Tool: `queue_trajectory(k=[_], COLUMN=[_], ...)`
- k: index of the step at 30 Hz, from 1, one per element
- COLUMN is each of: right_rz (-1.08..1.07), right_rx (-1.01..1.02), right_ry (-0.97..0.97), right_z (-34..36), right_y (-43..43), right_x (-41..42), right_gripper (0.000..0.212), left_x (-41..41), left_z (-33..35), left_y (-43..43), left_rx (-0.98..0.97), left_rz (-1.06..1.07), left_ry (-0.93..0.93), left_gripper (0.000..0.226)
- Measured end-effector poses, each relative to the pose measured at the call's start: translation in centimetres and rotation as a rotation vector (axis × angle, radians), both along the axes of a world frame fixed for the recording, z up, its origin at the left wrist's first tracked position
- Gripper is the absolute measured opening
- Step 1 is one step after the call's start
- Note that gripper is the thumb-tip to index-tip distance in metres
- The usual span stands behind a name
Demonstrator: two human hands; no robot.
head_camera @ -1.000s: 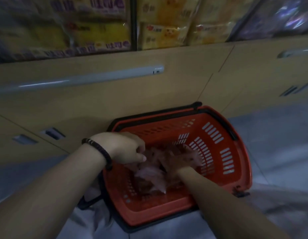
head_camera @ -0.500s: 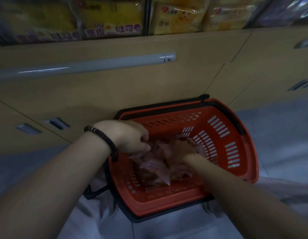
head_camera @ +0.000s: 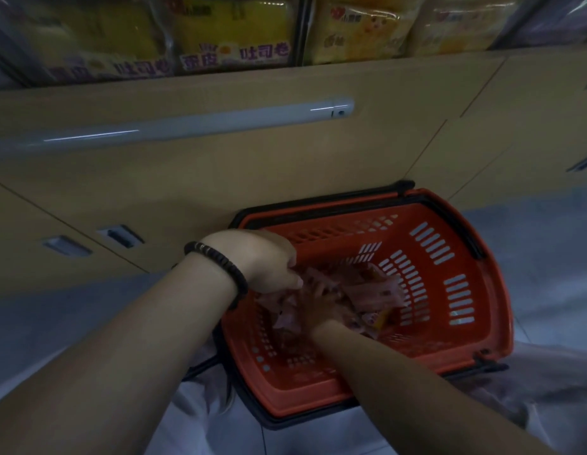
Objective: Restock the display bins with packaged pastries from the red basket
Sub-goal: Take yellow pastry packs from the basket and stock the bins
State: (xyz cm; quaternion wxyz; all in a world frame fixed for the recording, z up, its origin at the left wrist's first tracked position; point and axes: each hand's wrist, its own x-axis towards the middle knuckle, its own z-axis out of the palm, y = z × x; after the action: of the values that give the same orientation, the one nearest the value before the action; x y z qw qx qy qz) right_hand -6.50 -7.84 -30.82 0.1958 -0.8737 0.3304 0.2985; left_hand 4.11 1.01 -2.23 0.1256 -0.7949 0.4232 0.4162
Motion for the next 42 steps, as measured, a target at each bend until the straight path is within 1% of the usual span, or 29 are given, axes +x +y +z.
queue_trajectory(k=[4,7,8,10,11,13,15,17,18,21,23,24,26,27,28,30,32,33,35,37,39,42], right_rz=[0.155,0.270,0.286,0.305,0.326,0.398,0.438,0.420,0.378,0.207,0.111,0.079,0.078,0.072,0.059,0.002,-0.053,-0.092,-0.154,-0.223,-0.244,-0.255], right_rx=[-0.157,-0.196,-0.196,-0.185,-0.157,-0.057,0.028,0.142,0.204,0.365,0.499,0.538,0.548,0.545,0.542,0.575,0.649,0.675,0.755,0.830,0.875,0.944], right_ry=[0.059,0.140,0.139,0.078,0.050,-0.010,-0.037,-0.068,-0.091,-0.157,-0.210,-0.257,-0.359,-0.411,-0.471,-0.538,-0.614,-0.655,-0.722,-0.741,-0.726,-0.770], right_z=[2.2,3.2,3.2,2.5,2.6,3.5,5.7,8.8,10.2,15.5,20.0,22.1,26.4,28.3,29.8,31.6,32.3,32.3,32.3,32.1,32.1,32.6], right_y=[0.7,1.4,1.4,0.6,-0.1,-1.7,-3.6,-5.7,-6.8,-9.5,-10.1,-10.4,-10.8,-10.9,-11.2,-11.5,-11.6,-11.6,-11.5,-11.6,-11.8,-12.1], right_x=[-0.3,-0.2,0.0,-0.1,-0.1,0.0,0.4,0.8,0.9,0.6,0.2,-0.1,-1.1,-1.6,-2.1,-3.0,-3.9,-4.4,-5.2,-5.6,-5.6,-5.5], right_gripper=[0.058,0.075,0.076,0.072,0.075,0.092,0.096,0.101,0.102,0.089,0.092,0.083,0.067,0.066,0.065,0.054,0.052,0.049,0.046,0.048,0.050,0.032], left_x=[0.2,0.5,0.5,0.5,0.5,0.4,0.4,0.7,0.9,1.5,1.3,1.1,0.5,0.0,-0.6,-2.1,-3.5,-4.0,-4.6,-4.8,-4.6,-3.8], left_z=[-0.4,-0.7,-0.9,-1.1,-1.2,-1.3,-1.2,-0.9,-0.8,-0.4,0.1,0.3,0.3,0.2,0.1,0.3,1.2,1.5,1.7,1.9,1.8,1.7], left_y=[-0.2,-0.6,-0.6,-0.7,-0.7,-0.6,-0.4,-0.2,-0.1,0.4,0.5,0.5,0.5,0.4,0.3,0.0,-0.5,-0.7,-1.0,-1.0,-1.0,-1.0], left_rx=[0.019,-0.031,-0.043,-0.049,-0.049,-0.027,0.006,0.020,0.025,-0.030,-0.126,-0.194,-0.363,-0.461,-0.564,-0.735,-0.859,-0.902,-0.929,-0.922,-0.919,-0.935], left_rz=[-0.007,-0.019,-0.016,-0.015,-0.018,-0.032,-0.047,-0.026,-0.010,0.064,0.167,0.217,0.324,0.389,0.471,0.630,0.741,0.793,0.866,0.893,0.927,0.984], left_ry=[-0.008,-0.010,-0.010,-0.012,-0.015,-0.015,-0.014,-0.009,-0.007,0.004,0.048,0.076,0.158,0.247,0.377,0.638,0.763,0.793,0.837,0.846,0.832,0.844], left_gripper=[0.056,0.053,0.052,0.051,0.050,0.049,0.051,0.053,0.056,0.073,0.091,0.097,0.100,0.098,0.093,0.079,0.066,0.061,0.054,0.050,0.044,0.044])
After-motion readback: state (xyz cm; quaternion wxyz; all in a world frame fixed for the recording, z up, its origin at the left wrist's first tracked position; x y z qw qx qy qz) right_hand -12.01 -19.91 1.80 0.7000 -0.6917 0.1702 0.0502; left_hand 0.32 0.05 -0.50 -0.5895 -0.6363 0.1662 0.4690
